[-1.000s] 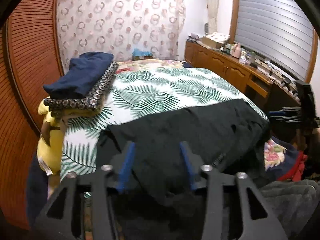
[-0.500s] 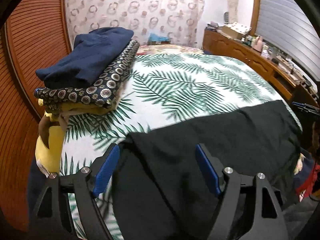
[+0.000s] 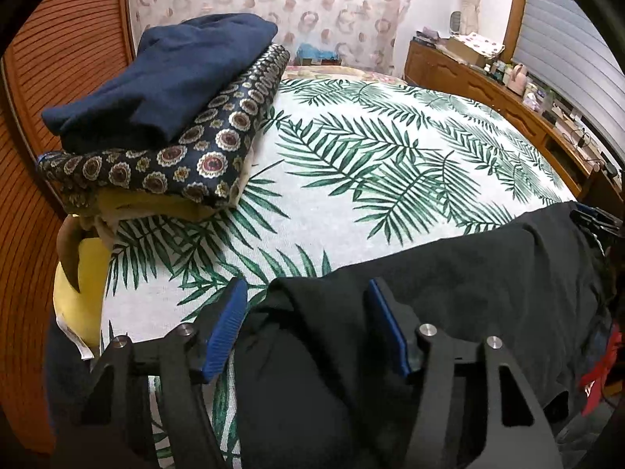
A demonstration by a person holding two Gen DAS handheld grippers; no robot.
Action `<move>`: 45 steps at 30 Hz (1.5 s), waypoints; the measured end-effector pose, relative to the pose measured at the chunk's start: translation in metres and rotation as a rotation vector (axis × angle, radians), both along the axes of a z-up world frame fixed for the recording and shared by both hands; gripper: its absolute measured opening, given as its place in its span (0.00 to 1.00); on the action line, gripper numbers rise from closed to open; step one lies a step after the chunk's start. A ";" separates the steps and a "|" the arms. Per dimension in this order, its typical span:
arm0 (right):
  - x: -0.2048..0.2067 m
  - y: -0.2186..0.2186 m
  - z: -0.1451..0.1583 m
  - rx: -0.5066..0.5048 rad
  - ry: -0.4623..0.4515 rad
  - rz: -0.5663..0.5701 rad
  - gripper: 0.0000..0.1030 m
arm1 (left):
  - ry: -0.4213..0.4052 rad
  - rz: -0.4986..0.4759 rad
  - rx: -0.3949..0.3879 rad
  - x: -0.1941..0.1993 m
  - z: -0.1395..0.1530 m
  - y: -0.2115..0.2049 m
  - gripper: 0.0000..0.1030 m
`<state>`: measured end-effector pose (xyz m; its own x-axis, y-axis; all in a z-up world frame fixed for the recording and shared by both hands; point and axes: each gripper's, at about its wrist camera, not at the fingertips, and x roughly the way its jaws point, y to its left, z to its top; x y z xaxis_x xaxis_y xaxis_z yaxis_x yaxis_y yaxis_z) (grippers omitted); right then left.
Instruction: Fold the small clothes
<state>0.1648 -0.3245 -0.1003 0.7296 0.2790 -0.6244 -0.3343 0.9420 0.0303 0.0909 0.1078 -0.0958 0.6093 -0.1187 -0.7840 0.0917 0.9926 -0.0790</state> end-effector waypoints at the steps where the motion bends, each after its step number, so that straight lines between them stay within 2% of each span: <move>1: -0.001 0.001 -0.002 -0.015 -0.004 -0.002 0.59 | 0.002 0.004 -0.004 -0.001 -0.001 0.001 0.63; 4: -0.003 0.005 -0.004 -0.050 -0.013 -0.009 0.59 | 0.001 0.001 -0.013 -0.001 -0.003 0.002 0.62; 6: -0.005 0.009 -0.004 -0.073 -0.022 -0.012 0.59 | -0.006 -0.014 -0.012 -0.004 -0.002 0.000 0.49; 8: -0.001 0.010 -0.007 -0.083 -0.027 -0.014 0.59 | -0.004 -0.042 -0.024 -0.006 0.001 -0.002 0.29; 11: 0.000 0.008 -0.006 -0.076 -0.025 -0.009 0.59 | -0.020 -0.066 -0.035 -0.012 0.007 -0.006 0.15; 13: 0.003 0.007 -0.007 -0.076 -0.025 -0.006 0.59 | -0.069 -0.034 -0.029 -0.020 0.017 -0.002 0.14; 15: 0.003 0.007 -0.007 -0.076 -0.027 -0.007 0.59 | -0.114 0.003 -0.073 -0.027 0.029 0.008 0.14; 17: 0.003 0.005 -0.008 -0.074 -0.026 -0.006 0.59 | -0.104 0.008 -0.110 -0.030 0.031 0.014 0.14; 20: 0.003 0.003 -0.007 -0.072 -0.025 -0.003 0.59 | -0.083 0.004 -0.086 -0.029 0.024 0.015 0.14; 25: 0.004 0.002 -0.005 -0.069 -0.014 -0.012 0.59 | -0.057 0.020 -0.117 -0.025 0.013 0.017 0.14; 30: 0.008 -0.006 0.003 -0.096 -0.037 -0.062 0.59 | -0.044 0.016 -0.088 -0.023 0.007 0.012 0.14; 34: 0.024 -0.020 0.000 -0.048 0.037 -0.077 0.60 | -0.039 0.015 -0.072 -0.022 0.003 0.010 0.14; 38: 0.024 -0.020 0.002 -0.035 0.043 -0.046 0.60 | -0.034 0.005 -0.064 -0.020 0.001 0.008 0.14; 40: 0.020 -0.016 0.001 -0.056 0.029 -0.028 0.49 | -0.033 -0.004 -0.058 -0.021 0.003 0.006 0.14; 41: 0.016 -0.012 0.002 -0.058 0.028 -0.006 0.34 | -0.040 -0.009 -0.066 -0.023 0.006 0.006 0.13; 42: 0.014 -0.010 0.003 -0.046 0.039 0.017 0.15 | -0.053 -0.015 -0.073 -0.027 0.010 0.005 0.13; 45: 0.003 -0.005 0.007 -0.027 0.057 0.069 0.11 | -0.110 -0.019 -0.085 -0.041 0.029 0.002 0.13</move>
<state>0.1678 -0.3293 -0.0937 0.6725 0.3097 -0.6722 -0.3970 0.9175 0.0256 0.0503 0.1100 -0.0671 0.6879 -0.1943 -0.6993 0.1234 0.9808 -0.1511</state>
